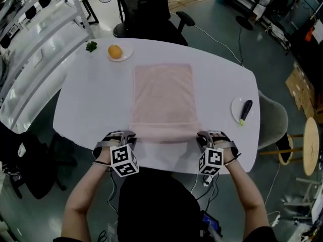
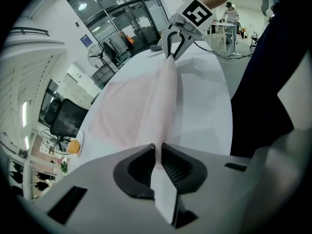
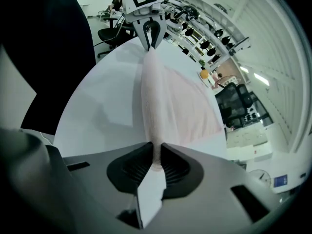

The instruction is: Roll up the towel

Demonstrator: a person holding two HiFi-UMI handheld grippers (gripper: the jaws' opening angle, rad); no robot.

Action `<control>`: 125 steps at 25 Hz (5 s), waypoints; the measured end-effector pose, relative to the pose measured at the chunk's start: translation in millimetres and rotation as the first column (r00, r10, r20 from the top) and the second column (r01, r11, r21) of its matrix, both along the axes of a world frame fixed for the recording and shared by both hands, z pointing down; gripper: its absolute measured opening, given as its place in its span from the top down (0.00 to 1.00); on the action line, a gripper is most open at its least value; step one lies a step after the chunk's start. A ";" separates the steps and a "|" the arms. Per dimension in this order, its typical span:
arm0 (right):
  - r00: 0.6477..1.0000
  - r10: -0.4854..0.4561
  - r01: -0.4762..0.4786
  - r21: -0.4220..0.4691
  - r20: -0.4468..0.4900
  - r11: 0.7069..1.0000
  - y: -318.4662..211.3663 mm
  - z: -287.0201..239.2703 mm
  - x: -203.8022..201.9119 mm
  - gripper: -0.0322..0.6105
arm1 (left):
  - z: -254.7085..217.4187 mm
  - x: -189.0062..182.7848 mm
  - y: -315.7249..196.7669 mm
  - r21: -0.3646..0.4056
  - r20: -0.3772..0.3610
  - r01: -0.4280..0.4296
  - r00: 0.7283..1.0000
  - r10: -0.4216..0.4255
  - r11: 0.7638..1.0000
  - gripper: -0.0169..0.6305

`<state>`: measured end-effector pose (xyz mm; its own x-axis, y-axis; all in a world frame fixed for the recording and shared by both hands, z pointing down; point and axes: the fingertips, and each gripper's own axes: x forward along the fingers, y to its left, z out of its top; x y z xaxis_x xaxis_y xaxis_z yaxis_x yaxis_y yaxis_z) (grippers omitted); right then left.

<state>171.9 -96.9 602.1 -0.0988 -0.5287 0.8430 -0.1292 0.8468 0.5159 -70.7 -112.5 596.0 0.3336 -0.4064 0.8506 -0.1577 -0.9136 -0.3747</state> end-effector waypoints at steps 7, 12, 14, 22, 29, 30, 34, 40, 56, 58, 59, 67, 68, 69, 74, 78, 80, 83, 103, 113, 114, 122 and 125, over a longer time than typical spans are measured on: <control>0.999 -0.020 0.018 0.077 0.028 0.997 4.8 -39.4 -1.7 0.85 | -42.7 -1.4 7.0 0.077 -0.002 0.000 1.000 0.000 0.997 0.89; 0.999 -0.049 0.047 0.076 0.019 0.996 35.7 -36.9 -5.2 0.85 | -40.9 -4.6 40.3 0.056 0.012 0.005 1.000 -0.006 0.998 0.89; 0.997 -0.068 0.067 0.055 0.018 0.996 53.0 -30.0 -9.3 0.85 | -31.4 -8.6 59.9 0.026 0.019 0.011 1.000 -0.011 1.000 0.89; 0.990 -0.139 0.139 -0.033 0.013 0.990 106.2 -4.1 -14.8 0.85 | -1.4 -14.2 116.3 -0.062 0.024 0.034 0.999 -0.032 0.998 0.89; 0.995 -0.085 0.094 -0.191 0.058 0.977 108.7 19.3 -11.9 0.85 | 15.0 -12.4 119.1 -0.151 0.014 0.065 0.998 -0.063 0.986 0.89; 0.994 -0.085 0.097 -0.210 0.066 0.973 107.5 17.9 -12.3 0.85 | 13.1 -12.5 117.5 -0.158 0.016 0.060 0.998 -0.058 0.986 0.89; 0.992 -0.088 0.112 -0.289 0.096 0.951 99.9 2.9 -12.5 0.85 | -6.2 -11.8 109.3 -0.187 0.002 0.034 0.999 -0.034 0.982 0.89; 0.988 -0.045 0.098 -0.374 0.147 0.922 69.0 -20.3 -12.1 0.83 | -30.0 -12.2 74.6 -0.198 -0.026 0.043 0.998 -0.049 0.979 0.88; 0.993 0.081 -0.029 -0.484 0.087 0.875 -28.5 11.8 -16.1 0.80 | 8.5 -19.1 -12.9 -0.295 0.003 0.122 0.992 -0.127 0.948 0.86; 0.992 0.098 -0.049 -0.491 0.074 0.870 -31.9 19.2 -14.5 0.79 | 14.8 -18.4 -17.1 -0.297 0.009 0.121 0.992 -0.124 0.947 0.85; 0.992 0.104 -0.057 -0.492 0.069 0.869 -32.9 22.1 -13.8 0.78 | 17.4 -17.7 -18.7 -0.297 0.011 0.118 0.993 -0.121 0.948 0.85; 0.988 0.143 -0.098 -0.493 0.055 0.865 -36.9 30.6 -14.2 0.77 | 31.1 -14.3 -24.7 -0.270 -0.006 0.138 0.989 -0.145 0.953 0.80; 0.988 0.146 -0.103 -0.486 0.052 0.868 -38.0 29.2 -14.9 0.77 | 30.6 -14.5 -25.4 -0.261 -0.009 0.141 0.989 -0.149 0.955 0.80; 0.989 0.141 -0.103 -0.469 0.047 0.877 -39.8 27.9 -15.2 0.76 | 29.4 -15.2 -26.4 -0.252 -0.014 0.147 0.988 -0.156 0.956 0.79; 0.992 0.118 -0.097 -0.327 0.045 0.940 -54.1 13.5 -7.8 0.54 | 10.3 -20.6 -29.6 -0.262 -0.072 0.195 0.973 -0.220 0.945 0.55; 0.988 0.109 -0.083 -0.219 0.109 0.972 -60.2 -23.0 -5.3 0.51 | -19.7 -25.5 -28.2 -0.225 -0.116 0.182 0.970 -0.212 0.957 0.49; 0.988 0.076 -0.051 -0.176 0.136 0.983 -54.5 -42.7 -6.9 0.51 | -34.5 -24.5 -22.4 -0.192 -0.128 0.153 0.975 -0.179 0.969 0.49; 0.990 0.004 0.017 -0.150 0.139 0.989 -33.6 -56.3 -11.0 0.51 | -46.1 -17.5 -3.6 -0.175 -0.125 0.094 0.985 -0.117 0.980 0.49; 0.994 -0.111 0.110 -0.180 0.004 0.977 27.7 23.0 -10.4 0.60 | 26.5 -14.1 45.0 -0.176 -0.001 0.073 0.997 -0.074 0.982 0.51; 0.990 -0.127 0.117 -0.170 -0.053 0.978 16.3 30.2 -4.8 0.71 | 38.2 -24.6 25.5 -0.132 0.068 0.004 0.998 0.005 0.991 0.66; 0.990 -0.130 0.120 -0.163 -0.054 0.979 16.2 28.1 -4.6 0.75 | 36.1 -24.5 24.6 -0.129 0.070 0.000 0.998 0.010 0.992 0.68; 0.993 -0.114 0.111 -0.066 -0.031 0.992 10.9 -5.1 -5.7 0.86 | 4.6 -26.8 18.6 -0.056 0.095 -0.039 0.995 0.044 0.998 0.89; 0.994 -0.107 0.107 -0.017 -0.019 0.994 11.9 -20.2 -5.2 0.86 | -6.4 -27.1 21.4 -0.017 0.099 -0.038 0.994 0.039 0.999 0.90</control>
